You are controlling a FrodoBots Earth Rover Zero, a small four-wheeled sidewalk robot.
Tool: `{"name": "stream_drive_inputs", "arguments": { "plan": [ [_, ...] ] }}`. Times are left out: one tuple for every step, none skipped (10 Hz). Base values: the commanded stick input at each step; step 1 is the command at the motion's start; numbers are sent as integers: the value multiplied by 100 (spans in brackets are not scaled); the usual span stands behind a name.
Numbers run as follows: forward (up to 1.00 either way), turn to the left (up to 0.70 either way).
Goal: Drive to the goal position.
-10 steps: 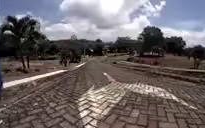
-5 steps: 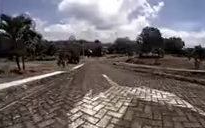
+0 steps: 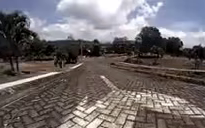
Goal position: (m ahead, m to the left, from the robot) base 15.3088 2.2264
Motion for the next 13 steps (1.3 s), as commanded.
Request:
{"name": "stream_drive_inputs", "arguments": {
  "plan": [
    [70, 0],
    [70, 0],
    [70, 0],
    [70, 0],
    [70, 0],
    [70, 10],
    [70, 19],
    [70, 0],
    [70, 0],
    [70, 0],
    [70, 0],
    [70, 0],
    [70, 0]
  ]
}}
